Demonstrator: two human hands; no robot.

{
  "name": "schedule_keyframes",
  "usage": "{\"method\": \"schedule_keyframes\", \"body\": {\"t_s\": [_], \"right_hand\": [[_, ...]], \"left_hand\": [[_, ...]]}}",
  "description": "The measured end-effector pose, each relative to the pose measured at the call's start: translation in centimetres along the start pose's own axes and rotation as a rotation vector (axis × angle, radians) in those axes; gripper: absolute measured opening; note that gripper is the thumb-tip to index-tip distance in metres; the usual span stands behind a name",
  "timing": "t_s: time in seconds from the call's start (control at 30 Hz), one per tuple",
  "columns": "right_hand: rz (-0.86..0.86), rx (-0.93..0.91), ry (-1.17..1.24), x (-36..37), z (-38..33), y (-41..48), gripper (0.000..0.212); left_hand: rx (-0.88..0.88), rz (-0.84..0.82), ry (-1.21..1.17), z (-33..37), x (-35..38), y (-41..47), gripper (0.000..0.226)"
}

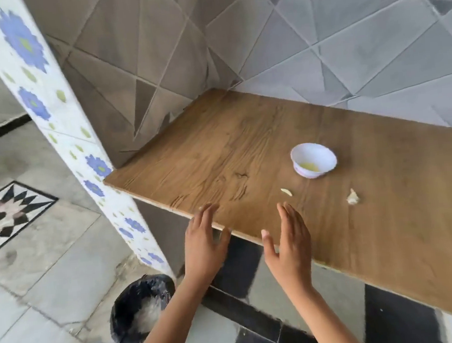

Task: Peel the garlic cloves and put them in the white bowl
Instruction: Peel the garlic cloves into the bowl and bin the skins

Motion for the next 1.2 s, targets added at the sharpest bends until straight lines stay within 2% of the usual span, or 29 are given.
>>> {"method": "schedule_keyframes", "body": {"t_s": [0.23,0.37,0.43,0.53,0.6,0.7,0.8,0.87,0.97,1.07,1.13,1.2], "right_hand": [[-0.004,0.153,-0.252,-8.9,13.6,2.0,0.06],[-0.134,0.237,-0.391,-9.4,18.6,2.8,0.068],[-0.189,0.261,-0.42,-8.8,19.8,2.8,0.076],[-0.267,0.279,-0.454,-7.7,20.7,2.5,0.086],[-0.248,0.286,-0.461,-8.0,20.6,2.7,0.083],[-0.302,0.286,-0.484,-7.9,20.7,2.5,0.077],[-0.282,0.282,-0.475,-8.1,20.5,2.5,0.083],[-0.285,0.289,-0.476,-7.9,20.6,2.3,0.082],[-0.273,0.314,-0.467,-7.9,20.8,2.2,0.078],[-0.279,0.314,-0.468,-7.8,20.8,2.2,0.083],[-0.276,0.318,-0.467,-7.8,20.9,2.1,0.084],[-0.285,0.328,-0.459,-7.8,20.8,2.1,0.085]], "left_hand": [[0.105,-0.135,0.044,9.7,11.6,4.3,0.038],[0.059,-0.18,0.159,10.7,14.3,6.8,0.049],[0.056,-0.234,0.206,10.9,14.9,7.7,0.04],[0.047,-0.303,0.29,10.4,15.2,8.4,0.029],[0.038,-0.298,0.327,10.2,14.9,9.0,0.027],[0.049,-0.181,0.209,11.8,13.9,10.2,0.021],[0.108,-0.057,0.095,15.4,13.3,12.5,0.02],[0.129,-0.114,0.124,16.9,15.0,14.4,0.021],[0.108,-0.271,0.324,16.5,18.4,16.6,0.029],[0.075,-0.382,0.447,15.8,20.6,17.3,0.031],[0.103,-0.357,0.465,15.9,20.6,17.4,0.032],[0.207,-0.245,0.432,17.2,19.7,16.8,0.032]]}}
Point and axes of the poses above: each hand's wrist, its own y-axis towards the middle knuckle, its own x-axis out of the palm, z = x × y, the point moved 9 cm from there along y, towards the middle knuckle, and after that the axes turned 1 degree about -x, right-handed, at the moved point
